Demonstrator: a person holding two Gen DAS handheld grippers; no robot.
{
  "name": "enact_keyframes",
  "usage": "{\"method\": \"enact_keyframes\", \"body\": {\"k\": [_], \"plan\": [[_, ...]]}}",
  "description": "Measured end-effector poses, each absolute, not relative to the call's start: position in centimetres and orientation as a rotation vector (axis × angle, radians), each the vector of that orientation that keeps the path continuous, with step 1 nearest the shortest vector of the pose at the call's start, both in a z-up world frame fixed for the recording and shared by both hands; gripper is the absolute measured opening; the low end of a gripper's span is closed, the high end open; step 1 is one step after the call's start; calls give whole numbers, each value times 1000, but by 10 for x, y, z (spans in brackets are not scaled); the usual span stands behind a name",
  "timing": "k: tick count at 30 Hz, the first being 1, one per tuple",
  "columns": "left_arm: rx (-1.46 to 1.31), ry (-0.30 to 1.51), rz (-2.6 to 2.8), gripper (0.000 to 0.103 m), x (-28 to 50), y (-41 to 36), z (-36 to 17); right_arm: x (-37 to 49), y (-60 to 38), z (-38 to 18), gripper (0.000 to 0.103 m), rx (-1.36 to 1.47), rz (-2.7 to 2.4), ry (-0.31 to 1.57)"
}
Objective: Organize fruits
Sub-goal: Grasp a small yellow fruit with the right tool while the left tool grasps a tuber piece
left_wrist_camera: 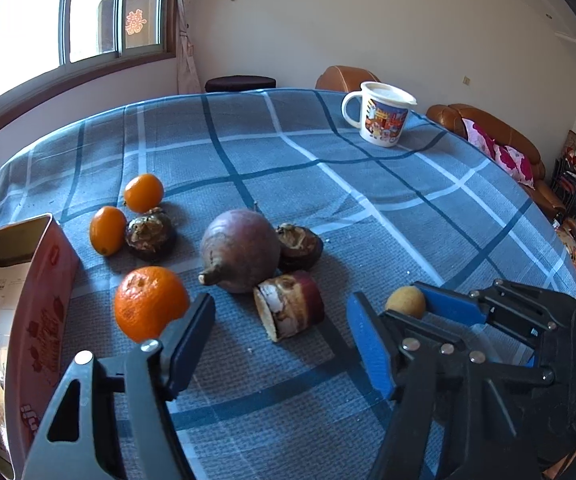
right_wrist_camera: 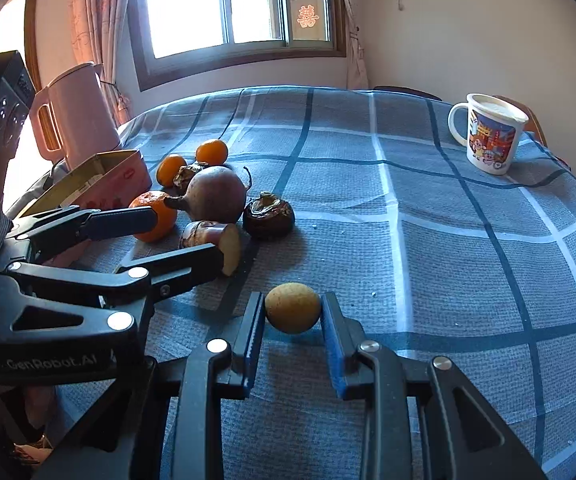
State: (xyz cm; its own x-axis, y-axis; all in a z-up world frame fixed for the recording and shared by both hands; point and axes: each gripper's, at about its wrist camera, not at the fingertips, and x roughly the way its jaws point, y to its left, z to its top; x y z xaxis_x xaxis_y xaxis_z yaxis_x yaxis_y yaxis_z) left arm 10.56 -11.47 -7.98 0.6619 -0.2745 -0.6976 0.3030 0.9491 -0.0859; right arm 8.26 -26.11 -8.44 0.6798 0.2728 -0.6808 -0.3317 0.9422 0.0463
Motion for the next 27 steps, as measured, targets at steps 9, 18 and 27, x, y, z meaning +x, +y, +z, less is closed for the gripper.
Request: {"method": "enact_keyframes", "body": {"k": [9, 18, 27], "plan": [[57, 847, -329, 39, 121, -126, -89, 82, -260, -85, 30, -91, 341, 749], [47, 796, -331, 38, 110, -115, -82, 76, -258, -83, 30, -102, 357, 713], [60, 719, -337, 38, 95, -112, -72, 70, -258, -79, 30, -109, 368, 670]]}}
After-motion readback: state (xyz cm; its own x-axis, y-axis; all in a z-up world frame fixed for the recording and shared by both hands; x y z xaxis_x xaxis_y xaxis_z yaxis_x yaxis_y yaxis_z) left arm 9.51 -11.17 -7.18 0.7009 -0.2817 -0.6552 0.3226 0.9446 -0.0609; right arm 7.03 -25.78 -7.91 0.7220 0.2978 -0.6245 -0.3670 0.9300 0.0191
